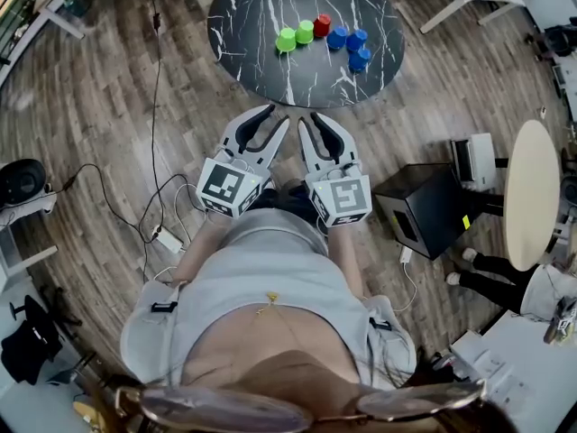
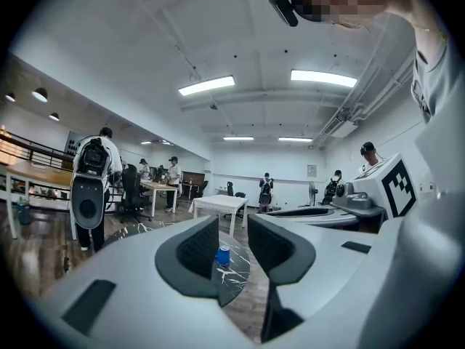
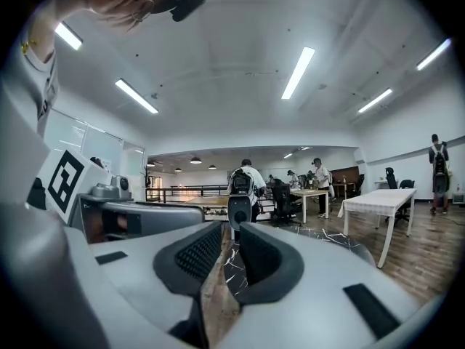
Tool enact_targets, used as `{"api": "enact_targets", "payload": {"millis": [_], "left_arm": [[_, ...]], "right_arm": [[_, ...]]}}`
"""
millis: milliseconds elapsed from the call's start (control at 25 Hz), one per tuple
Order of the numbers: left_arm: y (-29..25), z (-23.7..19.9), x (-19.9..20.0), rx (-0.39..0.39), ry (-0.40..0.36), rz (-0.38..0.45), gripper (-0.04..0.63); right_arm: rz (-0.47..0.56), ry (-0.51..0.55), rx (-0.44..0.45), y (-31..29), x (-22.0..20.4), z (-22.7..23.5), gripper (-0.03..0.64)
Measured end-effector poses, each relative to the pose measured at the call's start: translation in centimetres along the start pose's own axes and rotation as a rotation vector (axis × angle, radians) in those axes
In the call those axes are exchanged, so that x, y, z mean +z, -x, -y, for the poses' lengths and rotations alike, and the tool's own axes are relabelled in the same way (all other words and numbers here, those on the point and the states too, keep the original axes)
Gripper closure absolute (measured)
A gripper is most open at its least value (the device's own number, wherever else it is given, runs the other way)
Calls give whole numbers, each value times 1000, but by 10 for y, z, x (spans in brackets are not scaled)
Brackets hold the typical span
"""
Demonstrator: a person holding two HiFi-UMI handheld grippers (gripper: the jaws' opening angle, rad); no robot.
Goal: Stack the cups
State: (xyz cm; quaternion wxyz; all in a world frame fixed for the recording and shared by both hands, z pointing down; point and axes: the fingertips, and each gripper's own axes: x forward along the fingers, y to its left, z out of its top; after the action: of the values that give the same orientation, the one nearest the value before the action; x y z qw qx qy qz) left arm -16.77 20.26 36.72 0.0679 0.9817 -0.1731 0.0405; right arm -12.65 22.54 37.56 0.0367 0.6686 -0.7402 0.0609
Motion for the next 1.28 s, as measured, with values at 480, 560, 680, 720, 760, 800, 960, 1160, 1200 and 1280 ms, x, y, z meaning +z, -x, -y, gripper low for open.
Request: {"api": "enact_targets", "payload": {"millis": [480, 560, 680, 720, 760, 800, 960, 1160, 1200, 1280], "left_arm": [[-20, -1, -4, -22, 2, -14, 465], [-26, -2, -5, -24, 7, -20, 466], [-36, -5, -6, -24, 9, -25, 466], [-40, -6, -6, -23, 11, -27, 466], [-45, -7, -6, -21, 13, -29, 466], [-50, -8, -6, -18, 13, -31, 466], [-73, -18, -1, 0, 9, -35, 465], [-106, -34, 8, 26, 21, -30, 466], [-112, -36, 9, 32, 22, -30, 466], [-124, -42, 11, 44, 23, -31, 466]], "right_arm": [[-8, -23, -30, 1, -7, 22, 532], [-10, -28, -31, 0, -9, 27, 532], [-9, -33, -27, -7, -9, 38, 532], [-7, -34, -24, -9, -8, 42, 532], [-5, -35, -20, -12, -6, 46, 532], [-1, -34, -17, -16, -5, 51, 532], [15, -33, 3, -32, 4, 73, 532], [12, -39, 30, -58, 12, 103, 532], [13, -36, 38, -63, 14, 108, 532], [16, -28, 56, -74, 19, 119, 532]]}}
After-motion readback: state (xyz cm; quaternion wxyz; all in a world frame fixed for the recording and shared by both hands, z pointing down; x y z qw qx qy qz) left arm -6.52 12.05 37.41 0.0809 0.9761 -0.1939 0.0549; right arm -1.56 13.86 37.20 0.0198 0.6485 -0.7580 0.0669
